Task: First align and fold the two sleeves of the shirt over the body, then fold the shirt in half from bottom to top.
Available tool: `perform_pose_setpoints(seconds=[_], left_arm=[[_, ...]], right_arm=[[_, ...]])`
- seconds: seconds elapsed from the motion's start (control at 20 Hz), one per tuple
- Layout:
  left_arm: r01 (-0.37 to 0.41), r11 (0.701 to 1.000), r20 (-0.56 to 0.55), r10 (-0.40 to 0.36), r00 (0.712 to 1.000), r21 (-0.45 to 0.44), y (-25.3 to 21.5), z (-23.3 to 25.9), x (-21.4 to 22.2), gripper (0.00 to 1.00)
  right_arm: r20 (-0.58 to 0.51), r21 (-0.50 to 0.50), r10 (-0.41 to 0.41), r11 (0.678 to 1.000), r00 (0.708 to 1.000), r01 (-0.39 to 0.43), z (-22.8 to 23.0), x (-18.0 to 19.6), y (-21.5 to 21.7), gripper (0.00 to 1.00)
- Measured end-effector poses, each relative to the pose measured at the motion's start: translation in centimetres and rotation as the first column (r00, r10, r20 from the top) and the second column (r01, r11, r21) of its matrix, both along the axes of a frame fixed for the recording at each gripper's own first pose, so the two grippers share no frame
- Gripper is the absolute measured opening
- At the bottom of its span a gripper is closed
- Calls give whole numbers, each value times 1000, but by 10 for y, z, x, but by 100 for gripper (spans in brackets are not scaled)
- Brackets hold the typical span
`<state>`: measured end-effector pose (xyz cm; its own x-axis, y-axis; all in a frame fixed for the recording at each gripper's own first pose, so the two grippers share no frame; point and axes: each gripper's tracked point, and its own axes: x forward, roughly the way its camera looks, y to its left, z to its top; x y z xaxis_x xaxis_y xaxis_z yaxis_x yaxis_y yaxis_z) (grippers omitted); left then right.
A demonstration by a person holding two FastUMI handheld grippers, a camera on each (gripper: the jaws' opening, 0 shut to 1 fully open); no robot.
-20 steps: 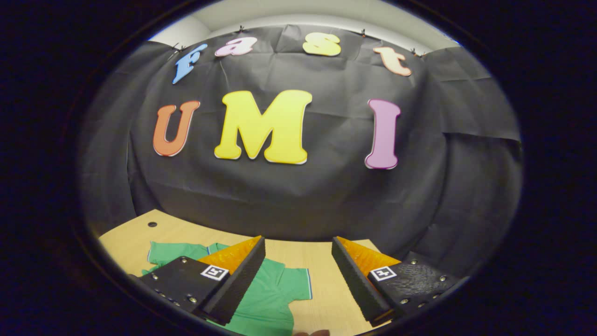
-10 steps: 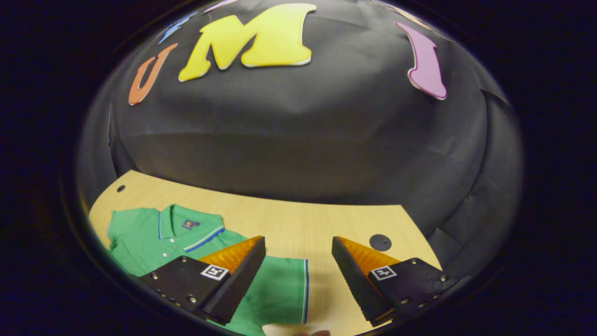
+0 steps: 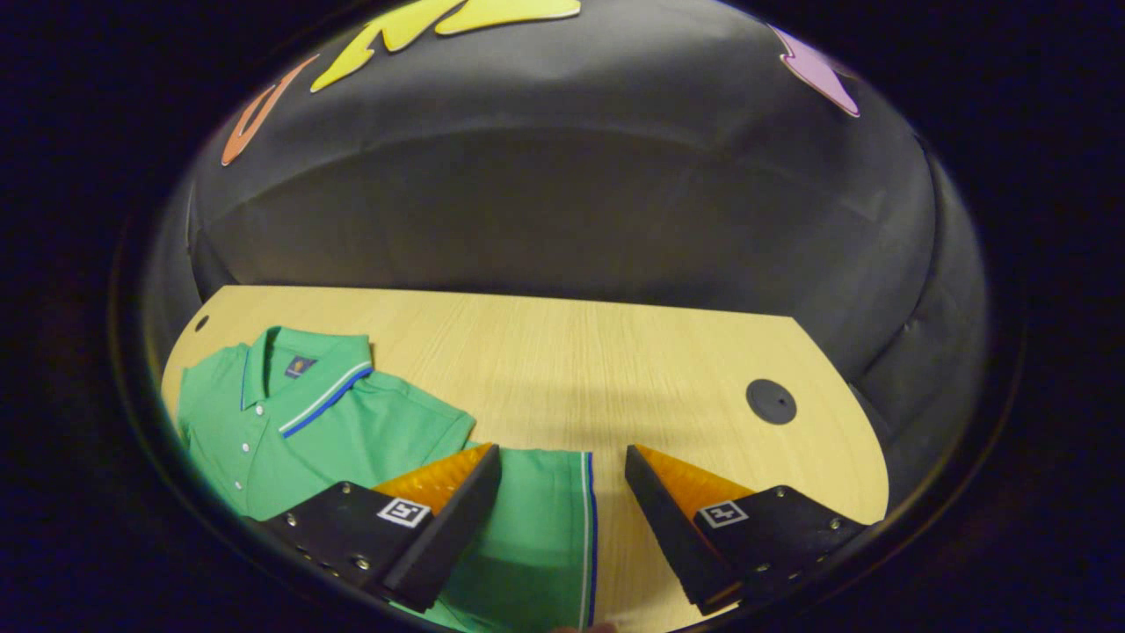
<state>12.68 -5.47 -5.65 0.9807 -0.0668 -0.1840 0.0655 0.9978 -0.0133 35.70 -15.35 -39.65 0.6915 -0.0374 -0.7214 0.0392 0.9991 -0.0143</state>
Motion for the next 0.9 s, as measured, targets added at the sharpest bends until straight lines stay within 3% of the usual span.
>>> perform_pose_setpoints(seconds=[0.15,0.3,0.5,0.55,0.9], left_arm=[[-4,1000,-8,4,1000,1,0,-2,1,98],[-11,1000,-21,11,1000,-9,1,-6,1,98],[-7,1000,-22,7,1000,6,1,-7,2,98],[-7,1000,-17,7,1000,15,2,-5,2,98],[-12,999,-7,12,1000,32,5,-4,-2,98]], right_arm=[[0,60,-39,997,999,39,0,-1,-2,98],[-18,55,-29,998,999,30,1,-3,0,98],[-48,68,-99,993,994,102,-1,-6,2,13],[-47,78,-117,990,992,120,0,-6,2,2],[-29,108,-143,983,989,146,7,-6,4,1]])
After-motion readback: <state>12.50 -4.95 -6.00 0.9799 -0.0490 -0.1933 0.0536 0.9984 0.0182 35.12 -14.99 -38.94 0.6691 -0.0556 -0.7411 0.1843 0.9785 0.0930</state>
